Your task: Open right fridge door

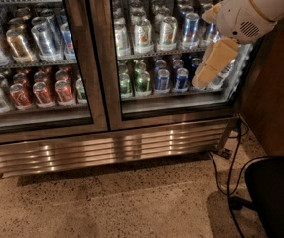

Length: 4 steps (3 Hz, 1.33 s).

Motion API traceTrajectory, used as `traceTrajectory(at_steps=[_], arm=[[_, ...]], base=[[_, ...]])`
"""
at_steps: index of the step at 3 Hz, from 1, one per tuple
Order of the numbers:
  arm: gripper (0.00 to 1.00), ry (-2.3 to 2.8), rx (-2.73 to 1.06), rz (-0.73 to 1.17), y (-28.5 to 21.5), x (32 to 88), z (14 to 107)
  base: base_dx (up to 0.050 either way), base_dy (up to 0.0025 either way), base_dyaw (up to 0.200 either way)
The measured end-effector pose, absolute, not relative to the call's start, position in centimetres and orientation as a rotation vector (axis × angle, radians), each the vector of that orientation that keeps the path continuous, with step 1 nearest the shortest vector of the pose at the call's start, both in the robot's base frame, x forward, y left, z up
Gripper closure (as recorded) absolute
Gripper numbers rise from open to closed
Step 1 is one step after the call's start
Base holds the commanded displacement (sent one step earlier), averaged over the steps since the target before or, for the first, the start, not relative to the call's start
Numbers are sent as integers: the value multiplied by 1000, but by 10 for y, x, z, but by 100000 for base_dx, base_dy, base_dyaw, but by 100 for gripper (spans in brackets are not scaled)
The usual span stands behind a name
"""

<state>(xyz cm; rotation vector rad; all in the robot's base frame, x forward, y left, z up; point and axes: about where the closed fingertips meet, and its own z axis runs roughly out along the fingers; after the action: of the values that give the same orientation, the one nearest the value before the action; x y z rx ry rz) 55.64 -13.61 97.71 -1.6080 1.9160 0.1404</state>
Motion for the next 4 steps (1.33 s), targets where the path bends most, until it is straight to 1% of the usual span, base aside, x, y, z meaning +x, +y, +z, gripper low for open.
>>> traceTrajectory(at_steps=[1, 2, 3, 4], arm=[[0, 1916, -1608, 140, -136, 556, 977], [0, 1884, -1557, 149, -135, 568, 981], [0, 1782, -1475, 195, -131, 601, 993], [0, 1662, -1433, 275, -112, 638, 1006]], base=[[0, 0, 0], [0, 0, 0], [0, 0, 0], [0, 0, 0]])
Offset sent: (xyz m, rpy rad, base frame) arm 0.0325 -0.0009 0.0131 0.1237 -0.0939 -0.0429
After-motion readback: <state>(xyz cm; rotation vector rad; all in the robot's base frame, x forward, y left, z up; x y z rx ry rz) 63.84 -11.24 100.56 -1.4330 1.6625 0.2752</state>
